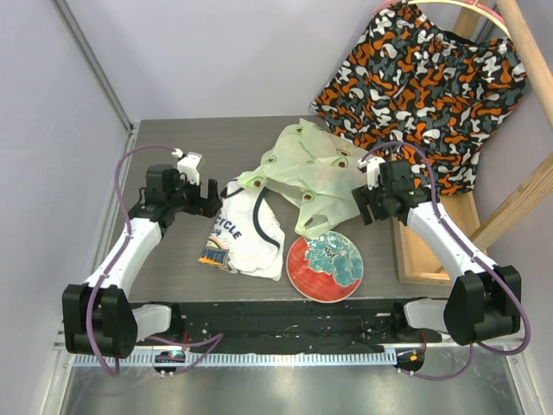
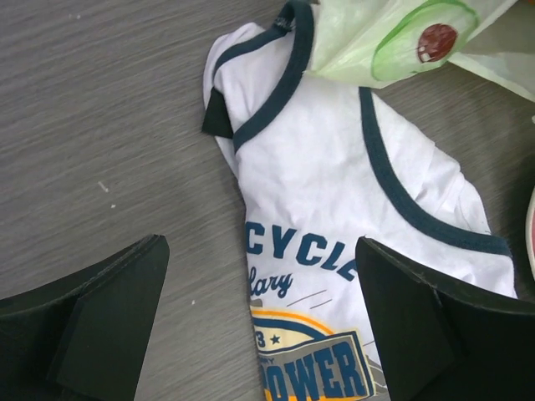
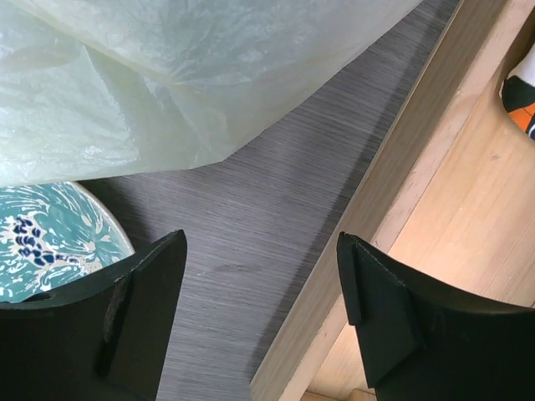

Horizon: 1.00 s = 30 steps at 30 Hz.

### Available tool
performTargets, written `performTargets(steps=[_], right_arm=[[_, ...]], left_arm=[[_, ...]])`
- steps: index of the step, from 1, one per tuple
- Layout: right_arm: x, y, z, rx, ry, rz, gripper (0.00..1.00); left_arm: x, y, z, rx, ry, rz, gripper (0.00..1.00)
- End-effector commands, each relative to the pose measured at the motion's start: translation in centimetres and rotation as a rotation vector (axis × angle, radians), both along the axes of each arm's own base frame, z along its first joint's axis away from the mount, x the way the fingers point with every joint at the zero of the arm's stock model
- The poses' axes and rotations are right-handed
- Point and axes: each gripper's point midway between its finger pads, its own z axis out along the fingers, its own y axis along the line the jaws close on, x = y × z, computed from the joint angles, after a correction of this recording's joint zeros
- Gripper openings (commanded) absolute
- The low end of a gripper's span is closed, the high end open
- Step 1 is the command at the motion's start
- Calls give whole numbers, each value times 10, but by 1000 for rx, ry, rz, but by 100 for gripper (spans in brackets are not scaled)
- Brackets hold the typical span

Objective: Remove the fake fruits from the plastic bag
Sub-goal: Move the distractor to the center of the board.

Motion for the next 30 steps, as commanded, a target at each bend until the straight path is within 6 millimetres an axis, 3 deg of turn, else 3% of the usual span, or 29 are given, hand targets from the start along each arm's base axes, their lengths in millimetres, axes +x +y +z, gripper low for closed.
performTargets(steps=[1, 4, 5, 7, 11, 14, 16, 17, 18, 19, 21, 22, 25, 27, 28, 29, 30], right_arm=[[-3, 4, 18, 27, -28, 13, 81], [-12, 20, 21, 80, 5, 122, 84], [-19, 34, 22, 125, 32, 206, 87], [-31, 42, 21, 151, 92, 289, 88], [-34, 57, 26, 239, 132, 288, 88], [-33, 63, 35, 277, 113, 297, 88], [-30, 65, 41, 289, 100, 294, 88], [-29, 66, 46, 293, 89, 293, 88], [-28, 66, 47, 294, 86, 294, 88], [-27, 68, 49, 301, 83, 300, 88], [-25, 70, 48, 313, 82, 298, 88], [-25, 73, 47, 325, 86, 305, 88], [-22, 77, 44, 345, 101, 309, 89], [-21, 81, 45, 365, 98, 315, 90], [-21, 82, 45, 369, 98, 314, 90], [-20, 82, 46, 375, 97, 311, 90], [-20, 82, 47, 377, 93, 312, 90]], left_arm=[[13, -18, 25, 27, -111, -137, 100], [14, -36, 27, 60, -142, -243, 96], [15, -38, 28, 83, -154, -263, 94], [22, -40, 27, 131, -169, -298, 89], [28, -40, 27, 149, -139, -311, 84], [13, -51, 25, 104, -68, -372, 72], [-15, -60, 16, 69, 32, -450, 61], [-26, -62, 10, 90, 46, -513, 55], [-46, -62, -5, 107, 97, -557, 39], [-61, -72, -14, 140, 112, -619, 30], [-82, -78, -38, 219, 136, -689, 0], [-92, -89, -48, 279, 138, -737, 0], [-96, -98, -81, 360, 183, -755, 0], [-82, -76, -102, 493, 214, -672, 0], [-83, -60, -128, 579, 316, -663, 0], [-73, -46, -132, 652, 347, -618, 0], [-75, -25, -142, 674, 443, -578, 0]])
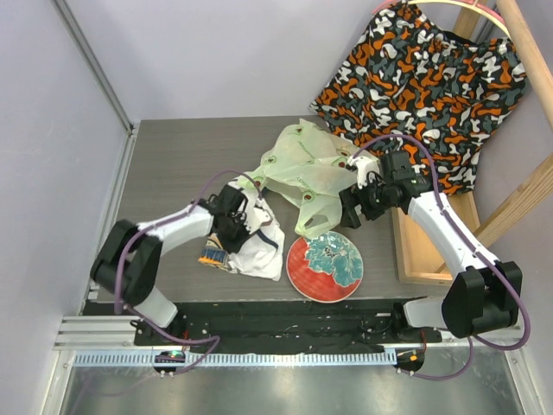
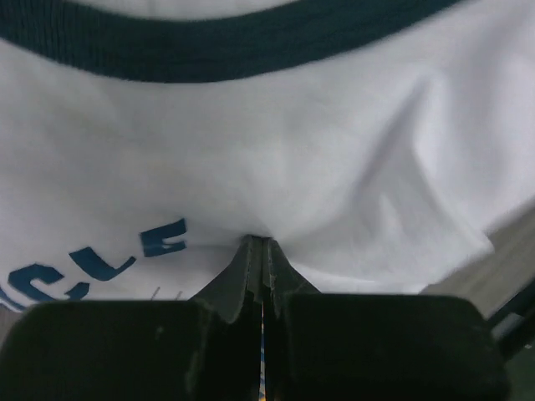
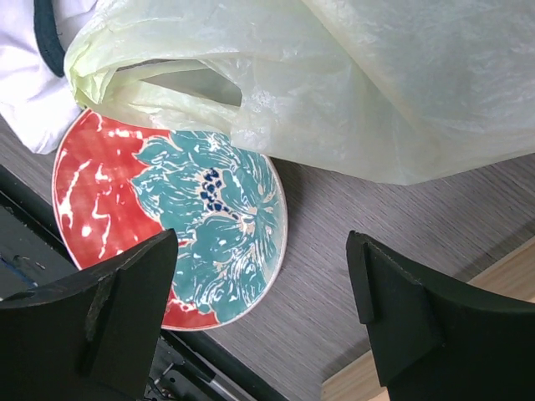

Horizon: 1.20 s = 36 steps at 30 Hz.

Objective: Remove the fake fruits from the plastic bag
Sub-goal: Move the distractor to the center of the board.

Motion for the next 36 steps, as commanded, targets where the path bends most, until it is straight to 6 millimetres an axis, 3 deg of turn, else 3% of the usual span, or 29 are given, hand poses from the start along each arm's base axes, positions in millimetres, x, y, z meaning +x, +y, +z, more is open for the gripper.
performTargets(steps=[1, 4, 9, 12, 13, 15, 17, 18, 19, 20, 22, 24, 26, 31, 36], right_arm=[[12, 11, 23, 63, -62, 4, 90], [13, 11, 26, 65, -72, 2, 90], [11, 11, 26, 68, -73, 8, 90], [11, 10, 23, 64, -76, 11, 90], [11, 11, 22, 64, -76, 12, 90], [12, 12, 21, 72, -74, 6, 90], [11, 16, 22, 97, -68, 15, 91], [10, 19, 23, 110, -63, 25, 92], [7, 23, 24, 133, -54, 41, 92], [7, 24, 23, 144, -49, 40, 93], [5, 28, 22, 166, -33, 41, 93], [2, 31, 19, 188, -15, 38, 93], [-3, 38, 17, 208, 9, 50, 92], [-18, 72, 8, 238, 94, 106, 91], [-14, 93, 3, 230, 91, 95, 91]], left_arm=[[23, 79, -49, 356, 92, 164, 0], [28, 114, -46, 360, 128, 261, 0], [15, 181, -39, 381, 144, 386, 0], [4, 208, -32, 362, 172, 448, 0], [1, 209, -29, 344, 175, 449, 0], [-2, 195, -7, 258, 167, 421, 0], [13, 157, 35, 39, 95, 400, 5], [23, 146, 51, -17, 46, 408, 15], [36, 132, 72, -85, -13, 400, 37], [48, 116, 92, -133, -101, 386, 46], [70, 100, 120, -191, -231, 360, 60], [77, 78, 137, -235, -298, 313, 66], [88, 56, 148, -275, -355, 260, 67], [125, 15, 148, -319, -404, 238, 68], [161, -4, 153, -394, -405, 341, 67]])
